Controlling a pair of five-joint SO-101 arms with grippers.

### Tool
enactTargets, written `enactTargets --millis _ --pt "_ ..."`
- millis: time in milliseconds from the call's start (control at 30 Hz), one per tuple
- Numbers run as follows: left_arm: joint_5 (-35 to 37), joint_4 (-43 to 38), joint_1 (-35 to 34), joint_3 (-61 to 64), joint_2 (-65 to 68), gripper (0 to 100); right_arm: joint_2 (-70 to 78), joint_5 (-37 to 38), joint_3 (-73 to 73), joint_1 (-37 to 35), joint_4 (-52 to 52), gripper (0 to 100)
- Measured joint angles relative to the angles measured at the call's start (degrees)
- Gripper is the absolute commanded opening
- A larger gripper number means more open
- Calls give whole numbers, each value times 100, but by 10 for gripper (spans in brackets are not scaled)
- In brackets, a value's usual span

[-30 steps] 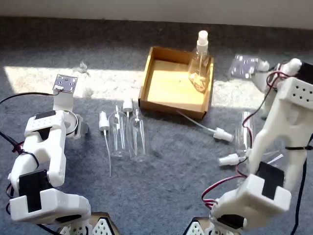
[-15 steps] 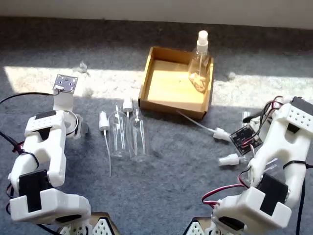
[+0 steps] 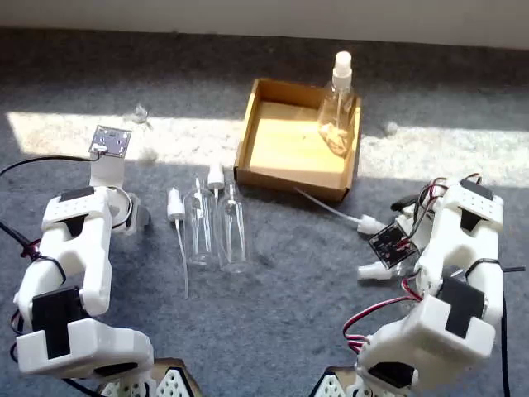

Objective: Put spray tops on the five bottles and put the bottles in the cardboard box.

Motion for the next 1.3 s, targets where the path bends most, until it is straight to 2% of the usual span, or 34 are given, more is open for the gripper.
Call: enactTargets --millis 100,333,467,733,800,900,1033,1167,1300 --pt "0 0 0 0 0 245 290 -615 -114 26 -18 312" --pt "0 0 35 0 0 245 615 -3253 -607 -26 -26 80" --pt "0 0 44 0 0 245 686 -4440 -765 -123 -141 2" --pt "0 0 70 0 0 245 756 -8158 -1213 -255 -88 5" --pt "0 0 70 0 0 245 791 -8888 -1407 -167 -88 5" --pt "0 0 70 0 0 245 985 -9679 -1512 141 -26 5" --pt "0 0 70 0 0 245 1415 -10497 -2092 316 589 5" --pt "0 -18 70 26 0 245 2075 -11596 -3473 475 1530 5" --pt "0 -26 70 53 0 245 2796 -12009 -5152 519 2391 10"
